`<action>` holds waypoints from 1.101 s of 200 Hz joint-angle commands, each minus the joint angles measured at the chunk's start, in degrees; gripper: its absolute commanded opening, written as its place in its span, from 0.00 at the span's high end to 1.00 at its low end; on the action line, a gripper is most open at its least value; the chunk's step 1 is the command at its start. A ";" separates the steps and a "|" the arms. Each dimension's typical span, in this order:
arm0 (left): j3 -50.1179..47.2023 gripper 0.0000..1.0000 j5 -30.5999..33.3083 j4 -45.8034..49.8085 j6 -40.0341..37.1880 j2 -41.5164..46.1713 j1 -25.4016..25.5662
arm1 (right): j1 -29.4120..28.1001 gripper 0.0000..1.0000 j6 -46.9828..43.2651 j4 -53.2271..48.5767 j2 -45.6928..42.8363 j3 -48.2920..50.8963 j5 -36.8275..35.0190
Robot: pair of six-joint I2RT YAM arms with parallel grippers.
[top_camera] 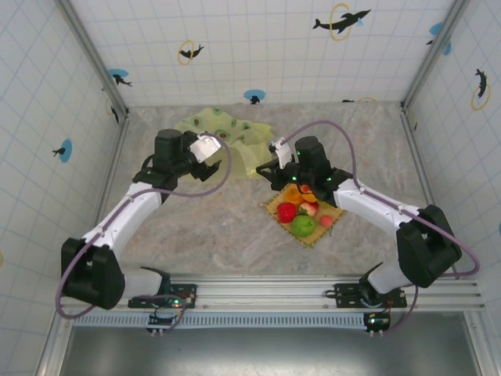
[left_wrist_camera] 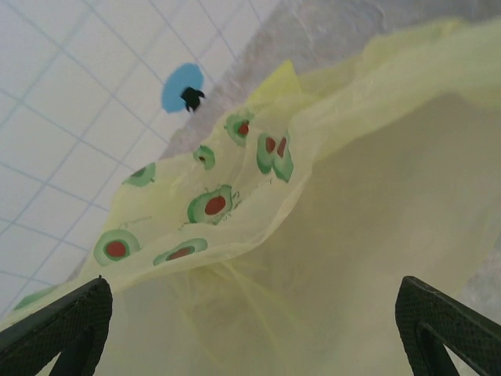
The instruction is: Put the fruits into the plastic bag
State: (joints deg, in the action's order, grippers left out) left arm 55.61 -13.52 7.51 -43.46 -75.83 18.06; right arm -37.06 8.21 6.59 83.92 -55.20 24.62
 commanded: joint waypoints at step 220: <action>12.05 1.00 1.88 -6.98 0.46 -17.64 2.28 | 6.71 1.00 8.76 10.29 -5.12 7.29 0.79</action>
State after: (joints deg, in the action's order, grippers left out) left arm 68.71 -13.13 3.73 -52.90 -98.76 20.16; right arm -30.63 14.15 12.38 78.22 -46.85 29.43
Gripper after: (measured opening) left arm 0.045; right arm 0.053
